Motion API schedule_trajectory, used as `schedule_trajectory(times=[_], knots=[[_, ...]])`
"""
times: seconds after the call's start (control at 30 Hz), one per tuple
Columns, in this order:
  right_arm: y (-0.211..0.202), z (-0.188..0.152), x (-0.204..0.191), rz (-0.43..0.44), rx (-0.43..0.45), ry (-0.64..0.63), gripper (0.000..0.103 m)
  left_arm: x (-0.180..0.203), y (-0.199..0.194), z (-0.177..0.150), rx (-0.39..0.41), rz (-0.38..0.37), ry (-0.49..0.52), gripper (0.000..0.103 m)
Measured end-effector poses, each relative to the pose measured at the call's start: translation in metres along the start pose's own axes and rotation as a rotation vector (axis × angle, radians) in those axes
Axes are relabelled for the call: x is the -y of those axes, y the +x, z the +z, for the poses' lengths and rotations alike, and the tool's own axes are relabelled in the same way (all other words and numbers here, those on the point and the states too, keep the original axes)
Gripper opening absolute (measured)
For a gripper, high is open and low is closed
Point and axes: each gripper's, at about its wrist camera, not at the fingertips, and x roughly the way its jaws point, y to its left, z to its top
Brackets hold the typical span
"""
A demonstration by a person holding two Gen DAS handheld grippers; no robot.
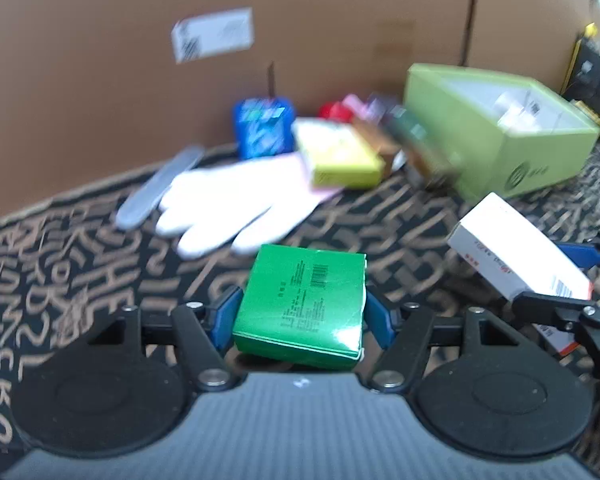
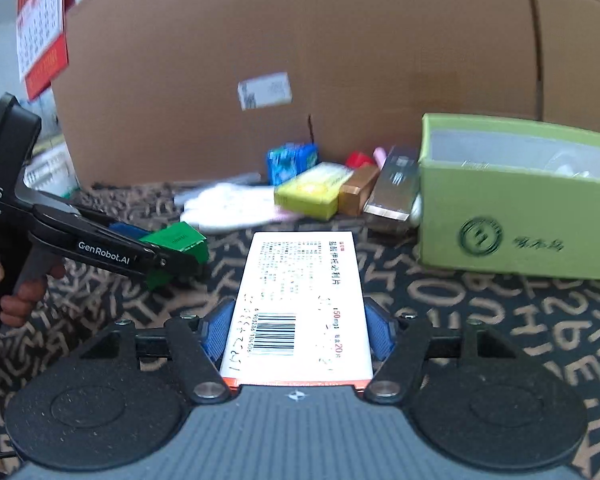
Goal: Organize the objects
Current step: 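Carry the green box and white medicine box into the lime-green box and open both tools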
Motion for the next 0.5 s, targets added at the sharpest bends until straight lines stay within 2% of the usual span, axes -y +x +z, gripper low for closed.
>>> schedule_trajectory(times=[0.2,0.37,0.5], knots=[[-0.039,0.025,0.028,-0.071,0.134,-0.006,0.071,0.038,-0.026,0.041,0.139,-0.064,0.054,0.065],[-0.059,0.046,0.062,-0.211,0.21,-0.037,0.071,0.079,-0.034,0.079,0.224,-0.133,0.08,0.065],[-0.059,0.064,0.095,-0.333,0.235,-0.059,0.071,0.116,-0.027,0.111,0.259,-0.174,0.087,0.065]])
